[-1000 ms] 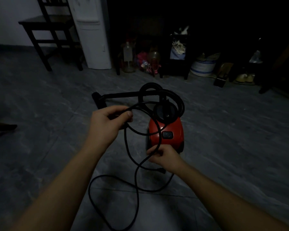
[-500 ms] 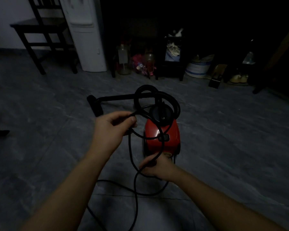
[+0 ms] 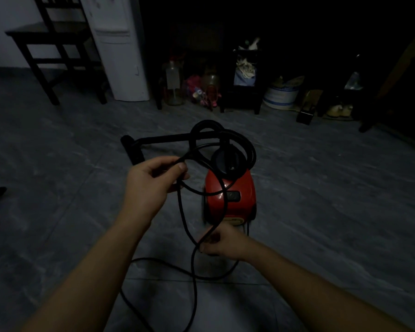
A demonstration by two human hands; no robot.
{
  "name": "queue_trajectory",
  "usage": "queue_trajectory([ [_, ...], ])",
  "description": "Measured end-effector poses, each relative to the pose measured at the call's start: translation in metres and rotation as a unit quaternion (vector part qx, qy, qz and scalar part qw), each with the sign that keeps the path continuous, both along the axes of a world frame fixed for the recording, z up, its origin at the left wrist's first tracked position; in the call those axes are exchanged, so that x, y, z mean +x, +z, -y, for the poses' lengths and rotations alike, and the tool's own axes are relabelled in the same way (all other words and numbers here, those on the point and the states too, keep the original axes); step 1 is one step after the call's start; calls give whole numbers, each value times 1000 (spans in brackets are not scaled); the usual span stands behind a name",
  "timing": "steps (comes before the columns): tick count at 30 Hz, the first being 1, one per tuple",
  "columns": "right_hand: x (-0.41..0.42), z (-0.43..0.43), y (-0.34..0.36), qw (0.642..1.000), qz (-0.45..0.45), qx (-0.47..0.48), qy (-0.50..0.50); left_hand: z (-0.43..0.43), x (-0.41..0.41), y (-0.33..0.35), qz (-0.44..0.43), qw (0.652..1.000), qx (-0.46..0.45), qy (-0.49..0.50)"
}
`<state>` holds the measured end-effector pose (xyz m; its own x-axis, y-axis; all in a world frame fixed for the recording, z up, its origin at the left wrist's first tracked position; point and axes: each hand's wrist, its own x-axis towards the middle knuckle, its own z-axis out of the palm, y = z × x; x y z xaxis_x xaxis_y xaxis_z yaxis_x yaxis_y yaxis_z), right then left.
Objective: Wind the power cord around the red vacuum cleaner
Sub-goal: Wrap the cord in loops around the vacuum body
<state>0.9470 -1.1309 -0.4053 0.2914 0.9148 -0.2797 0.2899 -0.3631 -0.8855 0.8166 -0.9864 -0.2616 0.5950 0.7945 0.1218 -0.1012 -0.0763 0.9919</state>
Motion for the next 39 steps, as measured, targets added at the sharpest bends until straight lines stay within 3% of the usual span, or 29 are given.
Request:
queue_trajectory([
  [10,27,17,21,997,27,-48,-53,-31,-21,1,6,998,-2,57],
  [24,78,49,69,991,98,-19,-85,-42,-23,-5,-37,997,17,60],
  [32,71,37,91,980,44,88,-172,-24,-12,-13,-136,988,72,-11],
  [39,69,37,98,984,-78,44,-152,-21,-11,-17,-185,977,103,-7],
])
